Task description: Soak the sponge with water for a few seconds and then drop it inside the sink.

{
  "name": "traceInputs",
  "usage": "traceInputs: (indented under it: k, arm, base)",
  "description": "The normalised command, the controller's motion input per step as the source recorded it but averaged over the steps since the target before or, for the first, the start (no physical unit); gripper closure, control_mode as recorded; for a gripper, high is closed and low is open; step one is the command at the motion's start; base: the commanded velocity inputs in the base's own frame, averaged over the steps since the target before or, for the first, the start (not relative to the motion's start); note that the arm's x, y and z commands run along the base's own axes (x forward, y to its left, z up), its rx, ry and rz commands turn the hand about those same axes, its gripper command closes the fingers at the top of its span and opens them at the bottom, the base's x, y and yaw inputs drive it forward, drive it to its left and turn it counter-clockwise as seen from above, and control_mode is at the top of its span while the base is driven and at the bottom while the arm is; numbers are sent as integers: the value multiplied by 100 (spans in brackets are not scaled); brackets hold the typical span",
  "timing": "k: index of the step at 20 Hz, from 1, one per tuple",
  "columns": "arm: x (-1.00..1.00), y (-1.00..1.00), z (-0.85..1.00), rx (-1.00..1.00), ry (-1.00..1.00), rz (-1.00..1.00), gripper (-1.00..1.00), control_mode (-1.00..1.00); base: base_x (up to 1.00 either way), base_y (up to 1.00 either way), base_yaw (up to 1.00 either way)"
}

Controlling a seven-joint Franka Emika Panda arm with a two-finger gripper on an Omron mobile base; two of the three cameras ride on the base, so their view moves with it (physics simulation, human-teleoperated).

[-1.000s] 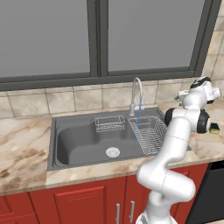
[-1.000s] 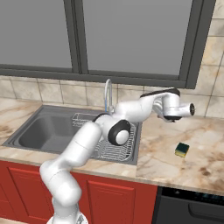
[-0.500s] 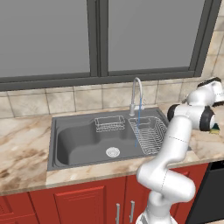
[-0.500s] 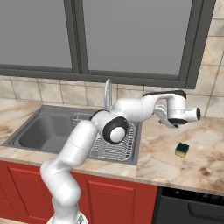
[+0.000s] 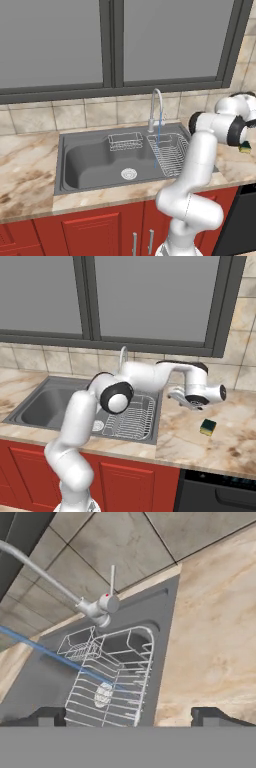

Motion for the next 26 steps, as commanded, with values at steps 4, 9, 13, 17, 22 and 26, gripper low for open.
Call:
traceInputs:
  k: [4,9,13,17,22,26]
  arm:
    - [-48,13,32,-18,14,2,-100,-100]
    - [-33,1,22,-19,18,0,-100,-100]
    - [-8,0,12,-18,20,0,-100,-100]
    - [-3,0,1,-18,20,0,-100,-100]
    - [-10,0,1,-18,20,0,-100,-100]
    - [-10,0,2,-11,14,0,-100,-100]
  base:
    - [0,0,0]
    - [0,0,0]
    - [0,0,0]
    - [0,0,0]
    - [0,0,0]
    - [0,0,0]
